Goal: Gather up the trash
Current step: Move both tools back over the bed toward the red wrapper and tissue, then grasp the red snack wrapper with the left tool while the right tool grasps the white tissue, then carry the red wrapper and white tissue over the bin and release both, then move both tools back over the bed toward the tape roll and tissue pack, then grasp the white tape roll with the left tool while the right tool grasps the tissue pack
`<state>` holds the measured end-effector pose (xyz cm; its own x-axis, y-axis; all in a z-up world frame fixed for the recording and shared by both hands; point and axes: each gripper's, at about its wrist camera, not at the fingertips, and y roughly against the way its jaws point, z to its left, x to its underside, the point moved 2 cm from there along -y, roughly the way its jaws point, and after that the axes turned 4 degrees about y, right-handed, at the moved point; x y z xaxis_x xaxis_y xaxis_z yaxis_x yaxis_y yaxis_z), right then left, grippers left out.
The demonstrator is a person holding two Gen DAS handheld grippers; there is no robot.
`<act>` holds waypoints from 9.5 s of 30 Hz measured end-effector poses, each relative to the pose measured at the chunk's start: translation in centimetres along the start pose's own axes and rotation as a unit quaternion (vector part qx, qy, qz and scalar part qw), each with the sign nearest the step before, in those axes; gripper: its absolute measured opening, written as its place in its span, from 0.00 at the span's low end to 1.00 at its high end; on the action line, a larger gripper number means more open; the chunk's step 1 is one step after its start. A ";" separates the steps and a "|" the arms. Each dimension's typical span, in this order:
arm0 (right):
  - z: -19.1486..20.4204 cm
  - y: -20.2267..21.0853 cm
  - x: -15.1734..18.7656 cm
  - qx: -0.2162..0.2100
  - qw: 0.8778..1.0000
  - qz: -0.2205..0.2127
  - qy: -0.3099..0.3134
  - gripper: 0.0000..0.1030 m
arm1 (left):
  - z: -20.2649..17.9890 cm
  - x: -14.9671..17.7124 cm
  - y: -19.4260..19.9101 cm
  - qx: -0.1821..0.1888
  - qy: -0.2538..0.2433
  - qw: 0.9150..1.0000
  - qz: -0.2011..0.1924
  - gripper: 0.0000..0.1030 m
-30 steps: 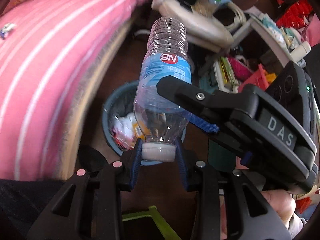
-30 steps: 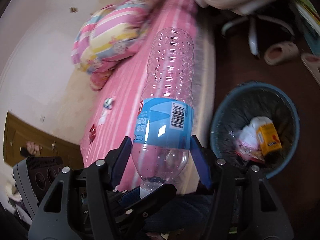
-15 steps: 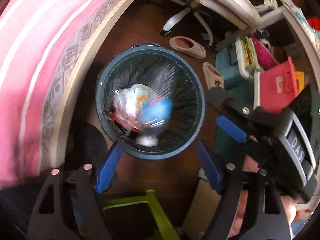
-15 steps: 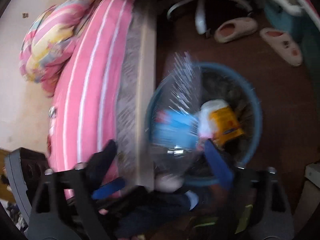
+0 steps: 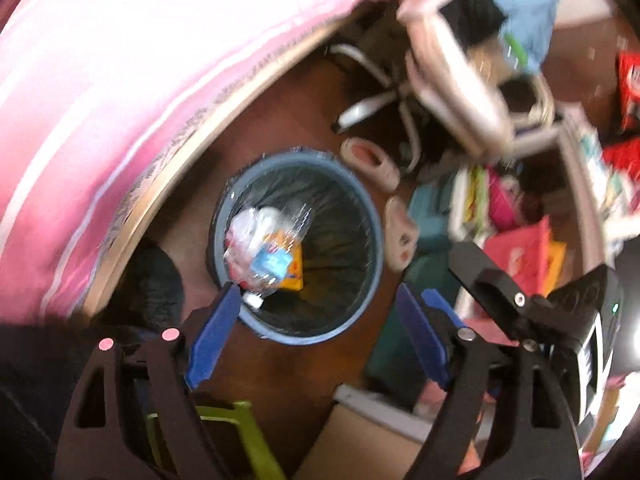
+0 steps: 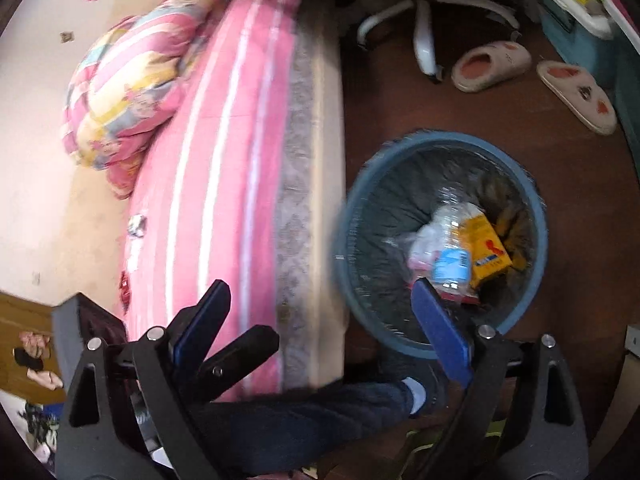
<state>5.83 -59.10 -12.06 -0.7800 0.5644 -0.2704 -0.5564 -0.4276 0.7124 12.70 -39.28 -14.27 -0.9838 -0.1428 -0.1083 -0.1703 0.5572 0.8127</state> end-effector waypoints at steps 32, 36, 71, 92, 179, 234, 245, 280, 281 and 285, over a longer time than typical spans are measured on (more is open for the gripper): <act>35.4 -6.4 7.6 -0.166 0.950 0.077 0.252 0.92 | 22.2 -3.9 27.1 0.124 0.151 0.944 -0.264 0.85; 37.9 -11.9 7.8 -0.178 0.944 0.090 0.264 0.92 | 27.5 -6.7 27.9 0.112 0.179 0.938 -0.275 0.85; 50.1 -40.7 1.0 -0.120 0.967 0.120 0.192 0.46 | 50.5 -33.1 31.6 0.041 0.305 0.892 -0.332 0.33; 53.4 -34.8 4.7 -0.194 0.948 0.116 0.222 0.03 | 47.0 -28.2 34.2 0.119 0.319 0.879 -0.335 0.14; -9.1 -5.8 0.5 0.039 0.996 0.067 -0.033 0.05 | -0.8 -2.0 -15.3 -0.059 -0.055 0.986 0.145 0.19; 21.5 3.8 4.1 0.045 0.891 -0.168 0.419 0.95 | 5.0 -6.5 21.4 0.041 0.009 0.971 -0.233 0.87; 33.0 -7.2 1.1 -0.032 0.908 -0.101 0.406 0.95 | 17.7 -13.1 25.1 0.020 0.085 0.964 -0.251 0.87; 44.9 -37.7 -5.4 -0.014 0.905 0.006 0.424 0.72 | 32.1 -43.3 19.8 -0.184 0.147 0.943 -0.235 0.67; 44.8 -37.9 -5.6 -0.015 0.906 0.006 0.424 0.71 | 32.2 -43.3 19.8 -0.196 0.150 0.939 -0.239 0.56; 45.3 -37.7 -5.5 -0.029 0.906 0.009 0.423 0.52 | 33.1 -42.7 20.5 -0.216 0.164 0.928 -0.254 0.22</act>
<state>44.09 -14.13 -8.14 -0.7159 -0.1746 -0.6760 -0.5368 -0.4815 0.6928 49.38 5.37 -11.90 -0.7010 -0.5784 -0.4172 -0.4986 -0.0208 0.8666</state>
